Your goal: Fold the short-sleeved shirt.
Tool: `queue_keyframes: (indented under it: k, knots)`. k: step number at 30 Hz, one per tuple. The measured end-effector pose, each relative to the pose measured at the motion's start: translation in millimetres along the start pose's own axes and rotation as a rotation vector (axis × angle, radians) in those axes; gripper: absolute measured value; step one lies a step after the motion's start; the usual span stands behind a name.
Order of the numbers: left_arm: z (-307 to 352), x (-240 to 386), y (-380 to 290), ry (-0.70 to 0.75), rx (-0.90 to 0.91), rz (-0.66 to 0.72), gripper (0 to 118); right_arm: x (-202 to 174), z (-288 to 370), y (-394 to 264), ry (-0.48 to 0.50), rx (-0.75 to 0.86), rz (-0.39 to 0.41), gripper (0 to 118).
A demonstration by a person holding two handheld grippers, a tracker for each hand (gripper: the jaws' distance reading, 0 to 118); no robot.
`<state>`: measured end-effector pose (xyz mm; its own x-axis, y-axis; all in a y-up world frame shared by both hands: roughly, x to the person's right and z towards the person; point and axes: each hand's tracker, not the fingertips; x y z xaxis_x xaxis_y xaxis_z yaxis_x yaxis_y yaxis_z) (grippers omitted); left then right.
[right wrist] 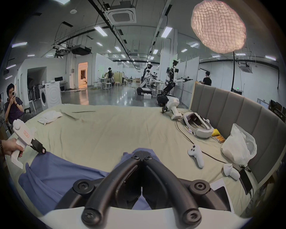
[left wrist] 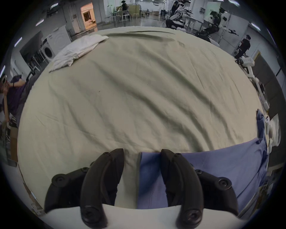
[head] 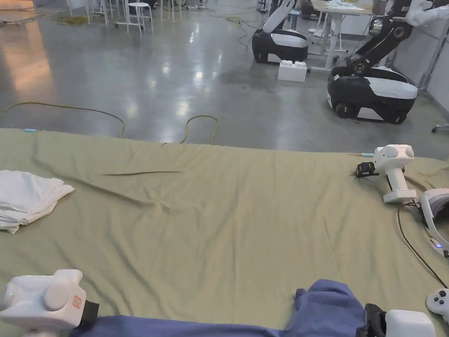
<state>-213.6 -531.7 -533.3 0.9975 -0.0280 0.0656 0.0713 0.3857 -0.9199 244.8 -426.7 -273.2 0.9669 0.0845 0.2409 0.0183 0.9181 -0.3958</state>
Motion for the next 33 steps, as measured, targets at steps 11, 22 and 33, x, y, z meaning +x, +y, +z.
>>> queue_keyframes:
  k: [11,22,33]
  knots:
    - [47,6,-20,-0.082,0.160,-0.065,4,49,-70,5,-0.011,-0.258,-0.036,51]
    - [118,3,-58,-0.098,0.332,-0.031,4,88,-198,-21,0.129,-0.695,-0.044,55]
    - [123,5,-69,-0.068,0.334,-0.030,4,94,-221,-36,0.155,-0.754,-0.089,1]
